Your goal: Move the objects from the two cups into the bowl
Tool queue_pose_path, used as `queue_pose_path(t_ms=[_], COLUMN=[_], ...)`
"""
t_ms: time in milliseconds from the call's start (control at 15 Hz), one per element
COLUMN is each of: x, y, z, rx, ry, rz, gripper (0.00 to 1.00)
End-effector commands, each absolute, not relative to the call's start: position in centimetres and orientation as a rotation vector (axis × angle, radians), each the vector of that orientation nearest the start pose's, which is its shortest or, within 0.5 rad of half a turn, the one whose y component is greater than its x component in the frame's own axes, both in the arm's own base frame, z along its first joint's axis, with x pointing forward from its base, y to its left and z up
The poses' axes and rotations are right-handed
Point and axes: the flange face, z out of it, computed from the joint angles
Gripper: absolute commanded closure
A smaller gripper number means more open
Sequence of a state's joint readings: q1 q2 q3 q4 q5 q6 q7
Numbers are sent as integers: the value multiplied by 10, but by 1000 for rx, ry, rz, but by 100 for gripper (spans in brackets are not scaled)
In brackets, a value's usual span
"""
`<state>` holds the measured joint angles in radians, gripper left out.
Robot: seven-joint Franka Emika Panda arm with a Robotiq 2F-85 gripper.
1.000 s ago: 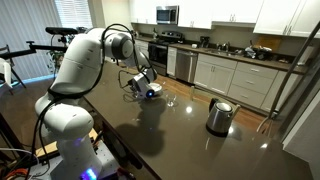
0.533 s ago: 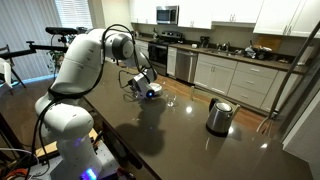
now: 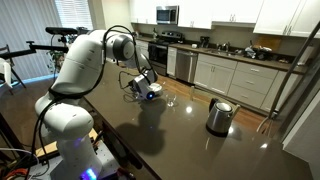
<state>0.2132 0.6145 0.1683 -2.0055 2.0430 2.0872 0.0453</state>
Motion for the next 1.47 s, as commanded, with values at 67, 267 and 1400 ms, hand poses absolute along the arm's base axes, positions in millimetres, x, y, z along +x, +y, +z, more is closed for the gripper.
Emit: queue_pose_path(t_ms=[67, 267, 1400], x=[539, 537, 514], y=[258, 258, 284], z=[150, 143, 140], rx=[-1189, -1105, -1142], ry=[1196, 1203, 1407], rz=[703, 727, 651], gripper=[0, 0, 0])
